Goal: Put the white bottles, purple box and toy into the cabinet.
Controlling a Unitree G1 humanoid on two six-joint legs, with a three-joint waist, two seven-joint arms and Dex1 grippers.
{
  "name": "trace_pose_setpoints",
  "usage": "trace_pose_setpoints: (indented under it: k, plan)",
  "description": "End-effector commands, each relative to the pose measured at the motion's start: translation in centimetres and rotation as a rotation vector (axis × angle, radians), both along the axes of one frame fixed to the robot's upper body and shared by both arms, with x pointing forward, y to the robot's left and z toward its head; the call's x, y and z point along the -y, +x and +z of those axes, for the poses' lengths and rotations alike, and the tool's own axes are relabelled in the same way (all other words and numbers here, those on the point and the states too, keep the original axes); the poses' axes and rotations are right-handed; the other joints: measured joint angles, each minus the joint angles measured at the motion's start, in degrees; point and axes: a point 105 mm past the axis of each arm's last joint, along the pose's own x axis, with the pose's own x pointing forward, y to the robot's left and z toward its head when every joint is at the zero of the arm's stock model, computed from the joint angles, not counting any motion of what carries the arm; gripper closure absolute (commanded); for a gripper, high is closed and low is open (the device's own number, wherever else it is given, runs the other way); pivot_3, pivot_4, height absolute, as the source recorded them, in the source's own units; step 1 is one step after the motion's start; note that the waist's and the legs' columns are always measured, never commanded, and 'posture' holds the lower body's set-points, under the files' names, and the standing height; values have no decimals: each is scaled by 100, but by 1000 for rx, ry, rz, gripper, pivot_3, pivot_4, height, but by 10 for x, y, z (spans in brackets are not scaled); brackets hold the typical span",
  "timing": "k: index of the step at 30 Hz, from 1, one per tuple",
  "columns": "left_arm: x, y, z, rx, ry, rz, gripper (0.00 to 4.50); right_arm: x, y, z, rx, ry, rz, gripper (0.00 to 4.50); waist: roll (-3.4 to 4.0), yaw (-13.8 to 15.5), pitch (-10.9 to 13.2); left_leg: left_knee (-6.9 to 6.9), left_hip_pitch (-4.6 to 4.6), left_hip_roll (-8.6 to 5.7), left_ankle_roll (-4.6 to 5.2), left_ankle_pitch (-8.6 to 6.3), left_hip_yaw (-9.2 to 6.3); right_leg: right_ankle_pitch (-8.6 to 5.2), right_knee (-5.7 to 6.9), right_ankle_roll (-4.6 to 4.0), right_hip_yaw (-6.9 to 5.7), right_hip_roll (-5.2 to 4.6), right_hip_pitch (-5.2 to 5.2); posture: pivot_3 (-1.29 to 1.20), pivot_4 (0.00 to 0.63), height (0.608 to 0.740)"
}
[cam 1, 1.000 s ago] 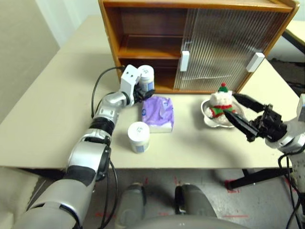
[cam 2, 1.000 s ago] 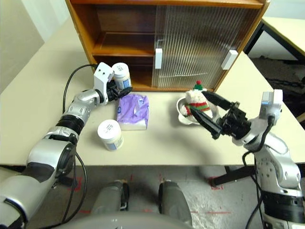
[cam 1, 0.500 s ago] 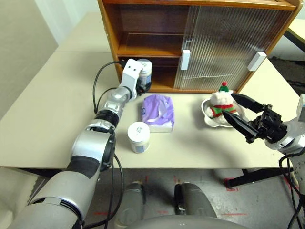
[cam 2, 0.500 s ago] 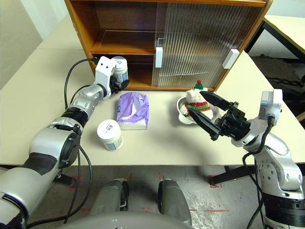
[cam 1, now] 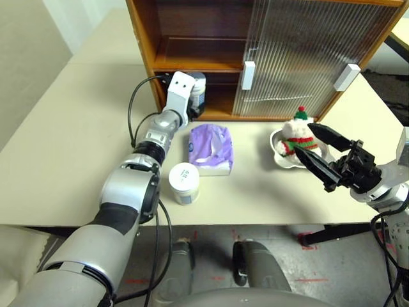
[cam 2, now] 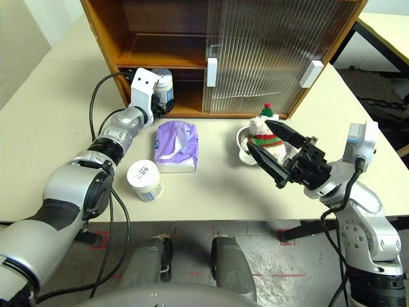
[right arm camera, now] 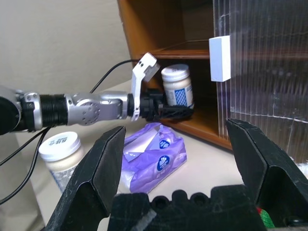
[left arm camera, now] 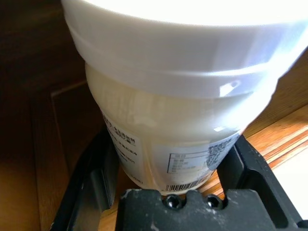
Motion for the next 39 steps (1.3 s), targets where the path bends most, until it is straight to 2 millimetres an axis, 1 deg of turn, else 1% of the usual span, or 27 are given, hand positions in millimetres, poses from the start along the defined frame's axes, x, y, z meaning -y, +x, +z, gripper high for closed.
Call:
trace_pose_setpoints:
  k: [1, 10, 15, 17, 19, 24, 30, 35, 39]
  plan:
    - [8, 4, 13, 31, 4, 6, 1357, -7, -3, 3, 4, 10, 7, 0, -4, 0, 44, 1, 0, 1, 0, 0, 0, 0, 1, 0, 0, 0, 0, -90, 139, 740]
    - [14, 4, 11, 9, -21, 17, 1357, -8, -13, 5, 1, 13, -13, 0, -9, -24, 117, 0, -6, 2, 0, 0, 1, -1, -2, 6, 0, -3, 0, -135, 147, 740]
    - [14, 5, 12, 1, -41, 30, 1357, -7, -18, 5, -6, 13, -22, 0, -15, -109, 129, 1, -7, 3, 0, 0, 0, -1, -1, 7, -1, -6, 0, -150, 148, 740]
    - [15, 5, 12, -1, -45, 28, 624, -6, -18, 6, -7, 13, -25, 0, -17, -140, 131, 2, -7, 4, 0, 0, -1, 0, -1, 8, -1, -8, 0, -152, 147, 740]
    - [16, 5, 12, 0, -45, 25, 26, -6, -18, 6, -7, 14, -26, 0, -18, -153, 131, 2, -7, 3, 0, 0, -1, 0, -1, 9, -1, -8, 0, -148, 147, 740]
    - [18, 5, 15, 5, -61, 18, 26, -10, -17, 5, -14, 19, -5, 0, -18, -165, 132, 1, -2, 3, 0, 0, -1, 1, 1, 8, -1, -7, 0, -137, 144, 740]
    - [15, 5, 13, -8, -100, 23, 26, -9, -11, 7, -2, 22, 3, 0, -18, -147, 132, 2, -3, 3, 0, 0, -1, 1, 1, 8, 0, -9, 0, -112, 139, 740]
    - [13, 3, 9, -25, -119, 20, 26, -10, -6, 6, 3, 27, 19, 0, -18, -140, 132, 2, -3, 2, 0, 0, -1, 1, 1, 8, -1, -8, 0, -89, 135, 740]
    - [6, 1, 1, -48, -120, 23, 26, -14, -2, 7, 14, 38, 45, 0, -18, -140, 131, 1, -3, 2, 0, 0, 0, 2, 1, 9, -1, -8, 0, -67, 130, 740]
